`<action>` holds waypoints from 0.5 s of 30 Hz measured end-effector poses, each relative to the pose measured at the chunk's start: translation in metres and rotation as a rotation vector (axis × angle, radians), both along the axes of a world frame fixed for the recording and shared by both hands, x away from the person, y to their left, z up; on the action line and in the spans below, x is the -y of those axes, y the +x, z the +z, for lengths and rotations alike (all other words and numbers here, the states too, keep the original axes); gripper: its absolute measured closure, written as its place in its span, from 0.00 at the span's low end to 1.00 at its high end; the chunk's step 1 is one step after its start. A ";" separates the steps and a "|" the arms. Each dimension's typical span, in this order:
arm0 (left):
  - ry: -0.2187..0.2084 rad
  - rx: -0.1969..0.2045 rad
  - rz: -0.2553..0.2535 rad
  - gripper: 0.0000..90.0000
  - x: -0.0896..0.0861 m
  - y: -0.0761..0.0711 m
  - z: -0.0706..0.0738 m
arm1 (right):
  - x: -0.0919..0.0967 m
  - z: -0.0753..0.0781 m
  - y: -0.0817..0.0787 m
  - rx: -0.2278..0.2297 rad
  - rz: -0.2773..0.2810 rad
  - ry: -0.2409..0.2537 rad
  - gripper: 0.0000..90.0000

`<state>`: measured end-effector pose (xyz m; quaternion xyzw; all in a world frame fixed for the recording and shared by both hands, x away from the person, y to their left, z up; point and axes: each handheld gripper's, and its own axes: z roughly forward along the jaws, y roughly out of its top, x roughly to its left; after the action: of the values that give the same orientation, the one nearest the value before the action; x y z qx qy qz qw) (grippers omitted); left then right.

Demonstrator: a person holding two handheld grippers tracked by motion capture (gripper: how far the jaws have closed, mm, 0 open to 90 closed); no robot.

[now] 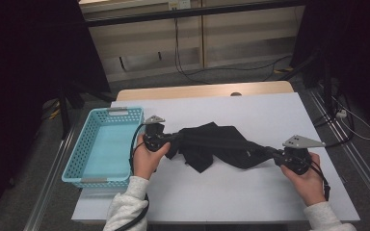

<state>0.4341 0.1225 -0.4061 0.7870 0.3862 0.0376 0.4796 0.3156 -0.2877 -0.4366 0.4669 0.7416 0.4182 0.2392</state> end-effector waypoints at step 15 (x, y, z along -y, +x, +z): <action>0.081 0.002 -0.050 0.94 0.021 -0.003 -0.017 | 0.008 -0.004 0.002 -0.021 -0.017 -0.003 0.98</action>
<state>0.4314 0.1014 -0.4236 0.8153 0.3639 0.0420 0.4484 0.3180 -0.2953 -0.4403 0.4772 0.7406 0.4101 0.2357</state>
